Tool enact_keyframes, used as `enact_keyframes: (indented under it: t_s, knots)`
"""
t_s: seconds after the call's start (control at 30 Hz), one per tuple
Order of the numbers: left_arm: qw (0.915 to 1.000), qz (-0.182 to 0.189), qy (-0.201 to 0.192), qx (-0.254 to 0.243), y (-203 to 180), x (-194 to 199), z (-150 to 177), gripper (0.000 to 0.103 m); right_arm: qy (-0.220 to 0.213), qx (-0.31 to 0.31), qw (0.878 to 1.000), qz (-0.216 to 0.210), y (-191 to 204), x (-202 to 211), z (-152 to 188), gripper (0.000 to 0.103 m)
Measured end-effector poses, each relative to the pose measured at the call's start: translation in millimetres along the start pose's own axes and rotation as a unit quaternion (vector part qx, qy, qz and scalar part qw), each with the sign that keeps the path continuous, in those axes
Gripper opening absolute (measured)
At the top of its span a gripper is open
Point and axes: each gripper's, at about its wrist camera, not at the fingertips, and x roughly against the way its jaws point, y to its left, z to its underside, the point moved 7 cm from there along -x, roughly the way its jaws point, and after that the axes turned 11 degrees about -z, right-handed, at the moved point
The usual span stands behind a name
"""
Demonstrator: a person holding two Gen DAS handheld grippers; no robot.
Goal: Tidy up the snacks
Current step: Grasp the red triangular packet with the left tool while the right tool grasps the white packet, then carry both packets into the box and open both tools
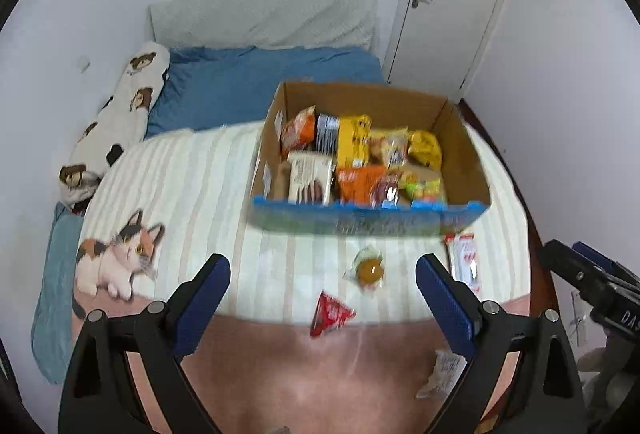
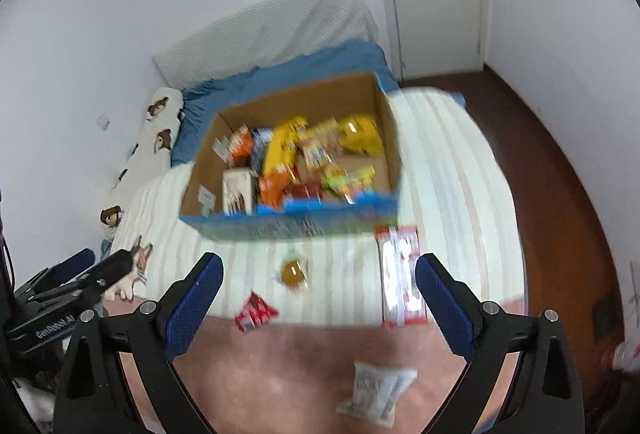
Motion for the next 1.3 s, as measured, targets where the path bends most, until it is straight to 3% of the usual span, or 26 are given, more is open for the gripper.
enact_keyframes:
  t_s: [0.13, 0.3, 0.47, 0.57, 0.6, 0.73, 1.03, 1.07, 1.1, 1.17, 1.3]
  knots:
    - [0.9990, -0.010, 0.043, 0.001, 7.7, -22.0, 37.9, 0.095, 0.051, -0.062, 0.997, 0.007, -40.9, -21.9, 51.1, 0.099]
    - [0.9922, -0.025, 0.122, -0.003, 13.4, -71.3, 91.2, 0.095, 0.124, -0.144, 0.982, 0.015, -90.1, -67.0, 130.4, 0.099]
    - [0.9856, -0.028, 0.166, -0.016, 4.2, -103.1, 119.6, 0.095, 0.171, -0.197, 0.965, 0.015, -115.4, -109.3, 186.3, 0.099]
    - [0.9819, -0.030, 0.184, -0.031, -6.8, -122.5, 125.6, 0.095, 0.173, -0.202, 0.964, 0.018, -120.1, -126.6, 199.5, 0.086]
    - [0.9806, -0.026, 0.191, -0.034, -10.5, -127.8, 126.2, 0.095, 0.177, -0.197, 0.964, 0.023, -120.1, -131.7, 201.6, 0.070]
    - [0.9775, -0.012, 0.207, -0.041, -22.6, -147.4, 123.0, 0.095, 0.179, -0.170, 0.968, 0.045, -115.0, -141.3, 204.0, 0.057]
    - [0.9685, 0.007, 0.238, -0.073, -48.9, -201.5, 106.4, 0.095, 0.180, -0.141, 0.973, 0.031, -86.8, -158.5, 187.7, 0.055]
    - [0.9662, 0.011, 0.245, -0.079, -52.7, -208.7, 107.0, 0.087, 0.185, -0.139, 0.972, 0.032, -85.5, -162.9, 187.7, 0.055]
    - [0.9633, 0.014, 0.255, -0.082, -55.6, -215.8, 109.4, 0.071, 0.187, -0.140, 0.972, 0.033, -85.2, -165.5, 187.2, 0.055]
    - [0.9603, 0.020, 0.265, -0.085, -58.9, -222.2, 113.7, 0.057, 0.196, -0.141, 0.970, 0.034, -84.2, -171.3, 188.3, 0.058]
    - [0.9625, 0.024, 0.254, -0.092, -59.3, -217.6, 119.5, 0.044, 0.214, -0.131, 0.967, 0.040, -81.2, -180.9, 190.1, 0.064]
